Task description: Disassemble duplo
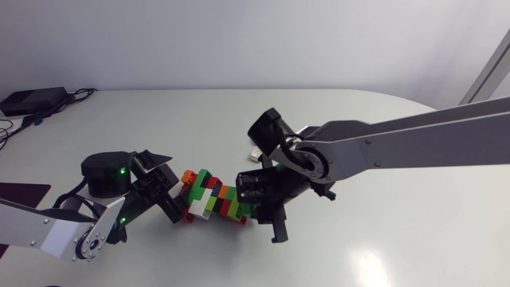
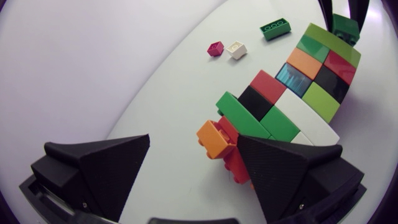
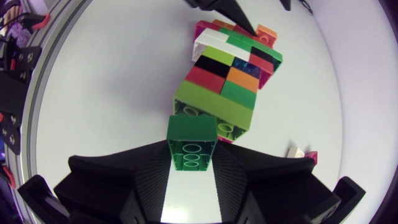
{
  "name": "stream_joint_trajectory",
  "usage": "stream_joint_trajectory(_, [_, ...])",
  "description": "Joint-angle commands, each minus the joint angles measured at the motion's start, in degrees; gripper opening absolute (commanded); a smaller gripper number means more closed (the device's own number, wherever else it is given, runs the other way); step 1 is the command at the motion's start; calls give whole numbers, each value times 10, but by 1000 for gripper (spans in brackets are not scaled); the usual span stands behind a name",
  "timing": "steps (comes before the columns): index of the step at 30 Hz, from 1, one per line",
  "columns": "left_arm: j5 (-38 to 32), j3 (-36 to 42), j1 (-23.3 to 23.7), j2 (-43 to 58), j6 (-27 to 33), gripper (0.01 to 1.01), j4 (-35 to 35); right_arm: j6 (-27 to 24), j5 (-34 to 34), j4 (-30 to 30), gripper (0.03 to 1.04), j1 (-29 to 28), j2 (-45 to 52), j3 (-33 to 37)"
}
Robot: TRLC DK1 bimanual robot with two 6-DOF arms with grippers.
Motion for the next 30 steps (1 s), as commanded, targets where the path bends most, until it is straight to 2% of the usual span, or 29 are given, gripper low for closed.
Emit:
stream_joint_trajectory(1, [-2,4,-3,12,11,982,-2,-37,1,-19,297,12,-1,-18])
stream_joint_trajectory(7, [-2,4,-3,12,11,982,-2,-44,5,-33,297,12,-2,-18])
stream_joint_trajectory(14, [-2,4,-4,12,11,982,-2,-40,22,-42,297,-15,-4,-3])
stream_joint_trajectory(21, [-2,4,-5,11,12,982,-2,-28,131,16,297,-44,32,7])
stream_joint_trajectory(23, [-2,4,-5,12,12,982,-2,-27,142,21,302,-50,45,13])
stream_joint_trajectory(24, [-2,4,-5,12,12,982,-3,-26,142,21,318,-53,51,19])
stream_joint_trajectory(26, [-2,4,-6,12,14,982,-2,-12,143,9,457,-63,64,37])
stream_joint_trajectory(28, [-2,4,-6,12,14,982,-3,-1,143,-10,523,-68,74,54])
stream_joint_trajectory(30, [-2,4,-6,12,14,982,-3,6,143,-12,639,-71,80,59])
